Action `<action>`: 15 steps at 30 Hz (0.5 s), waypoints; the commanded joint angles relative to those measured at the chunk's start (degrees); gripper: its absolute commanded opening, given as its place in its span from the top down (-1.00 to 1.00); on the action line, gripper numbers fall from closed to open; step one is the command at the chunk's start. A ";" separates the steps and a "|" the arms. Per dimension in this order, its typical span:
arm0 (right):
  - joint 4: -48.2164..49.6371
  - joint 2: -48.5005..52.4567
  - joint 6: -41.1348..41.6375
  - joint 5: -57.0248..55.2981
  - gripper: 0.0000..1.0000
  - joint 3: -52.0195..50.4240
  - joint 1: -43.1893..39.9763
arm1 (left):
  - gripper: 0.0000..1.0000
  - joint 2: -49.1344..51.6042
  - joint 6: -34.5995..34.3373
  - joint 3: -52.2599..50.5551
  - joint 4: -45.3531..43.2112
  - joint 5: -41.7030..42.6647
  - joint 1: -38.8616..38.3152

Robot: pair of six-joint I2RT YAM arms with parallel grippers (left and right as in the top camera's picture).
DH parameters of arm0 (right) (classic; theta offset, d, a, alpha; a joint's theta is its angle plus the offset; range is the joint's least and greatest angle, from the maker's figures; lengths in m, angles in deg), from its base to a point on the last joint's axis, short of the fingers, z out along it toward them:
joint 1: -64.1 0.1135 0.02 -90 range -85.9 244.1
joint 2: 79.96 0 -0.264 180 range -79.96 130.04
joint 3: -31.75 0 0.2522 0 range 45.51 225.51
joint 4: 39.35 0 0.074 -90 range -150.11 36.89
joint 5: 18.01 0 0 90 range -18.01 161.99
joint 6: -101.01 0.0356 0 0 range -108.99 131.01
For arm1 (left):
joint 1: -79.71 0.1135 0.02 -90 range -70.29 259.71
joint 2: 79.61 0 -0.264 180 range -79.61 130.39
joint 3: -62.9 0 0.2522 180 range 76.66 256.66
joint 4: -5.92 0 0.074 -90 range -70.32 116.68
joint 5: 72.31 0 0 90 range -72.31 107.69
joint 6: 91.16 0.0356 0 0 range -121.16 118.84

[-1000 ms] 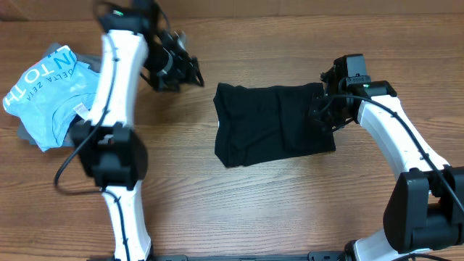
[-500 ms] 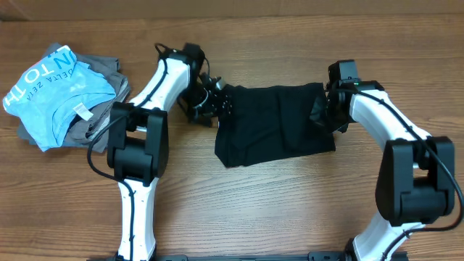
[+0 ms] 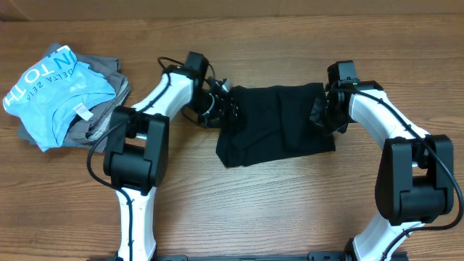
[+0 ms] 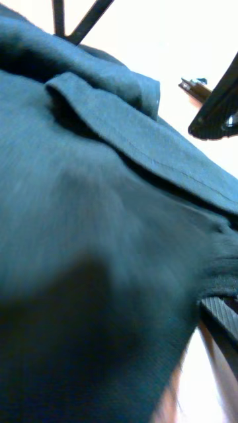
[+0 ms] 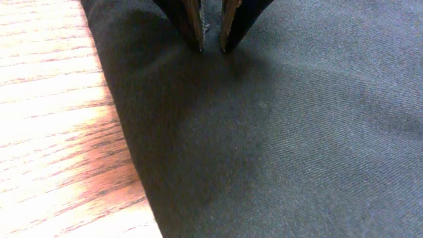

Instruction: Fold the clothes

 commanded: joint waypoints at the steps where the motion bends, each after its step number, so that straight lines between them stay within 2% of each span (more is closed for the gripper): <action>1: -0.17 0.42 0.46 -0.37 0.74 0.70 -0.11 | -0.25 4.15 -0.63 -3.50 -0.44 -4.42 -3.93; 6: -0.70 0.42 0.46 -0.37 0.74 0.70 -0.11 | -0.04 4.13 -3.06 -3.50 -2.82 -5.62 -5.51; 13: -1.09 0.42 0.46 -0.37 0.76 0.70 -0.11 | 0.75 4.13 -4.00 -3.48 -4.33 -5.66 -5.46; 15: -1.49 0.33 0.42 -0.37 0.82 0.85 -0.13 | 0.90 4.04 -3.96 -3.37 -3.65 -5.84 -5.01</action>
